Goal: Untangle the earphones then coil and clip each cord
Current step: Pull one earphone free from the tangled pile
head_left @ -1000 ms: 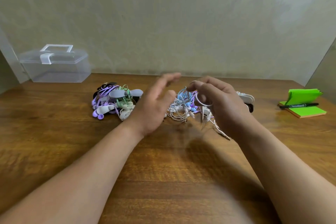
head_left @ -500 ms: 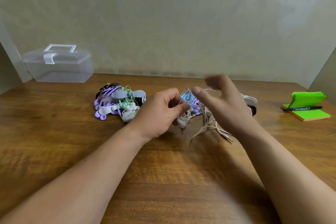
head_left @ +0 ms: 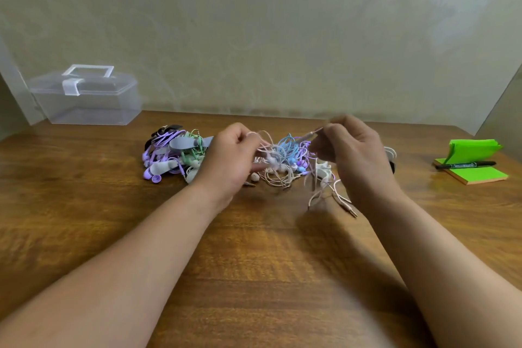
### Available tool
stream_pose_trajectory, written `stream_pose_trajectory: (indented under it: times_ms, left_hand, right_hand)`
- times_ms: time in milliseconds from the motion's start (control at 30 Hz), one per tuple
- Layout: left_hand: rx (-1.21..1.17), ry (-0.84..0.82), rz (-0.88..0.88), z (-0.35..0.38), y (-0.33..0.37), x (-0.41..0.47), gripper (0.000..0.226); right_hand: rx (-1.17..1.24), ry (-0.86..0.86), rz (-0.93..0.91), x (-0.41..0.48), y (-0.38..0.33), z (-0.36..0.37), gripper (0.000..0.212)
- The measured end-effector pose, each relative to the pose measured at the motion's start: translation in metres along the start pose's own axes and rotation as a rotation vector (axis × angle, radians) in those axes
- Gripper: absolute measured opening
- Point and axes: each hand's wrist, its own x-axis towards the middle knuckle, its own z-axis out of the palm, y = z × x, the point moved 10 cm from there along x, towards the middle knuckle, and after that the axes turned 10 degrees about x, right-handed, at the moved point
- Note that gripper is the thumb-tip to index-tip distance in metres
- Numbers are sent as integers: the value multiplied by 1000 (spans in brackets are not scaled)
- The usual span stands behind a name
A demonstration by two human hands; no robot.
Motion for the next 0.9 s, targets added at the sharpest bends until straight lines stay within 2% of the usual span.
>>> stream_pose_trajectory:
  times_ms: [67, 133, 200, 333, 400, 500, 567, 700, 767, 833, 900]
  left_hand:
    - [-215, 54, -129, -8, -7, 3, 12]
    - [-396, 19, -222, -3, -11, 0, 7]
    - [-441, -41, -263, 4, -13, -2, 10]
    - [-237, -151, -168, 13, -8, -4, 9]
    - [-81, -132, -108, 12, -5, -4, 13]
    - [66, -58, 31, 6, 6, -4, 16]
    - [195, -36, 161, 4, 19, -4, 15]
    - [677, -79, 437, 17, 42, -17, 13]
    - [843, -8, 528, 19, 46, -22, 15]
    - [758, 89, 466, 6, 45, -17, 12]
    - [484, 127, 310, -9, 38, -8, 9]
  right_hand:
    - [142, 6, 23, 2, 0, -2, 20]
    - [341, 4, 73, 5, 2, -2, 14]
    - [515, -18, 147, 5, 6, 4, 15]
    - [673, -75, 276, -2, 11, 18, 32]
    - [740, -80, 314, -3, 10, 20, 37]
    - [821, -91, 348, -2, 11, 22, 21]
    - [792, -101, 342, -1, 15, 21, 20]
    - [658, -92, 248, 3, 9, 14, 25]
    - [525, -103, 199, 4, 8, 11, 22]
    - [351, -137, 186, 4, 12, 11, 17]
    - [143, -208, 211, 0, 22, 18, 14]
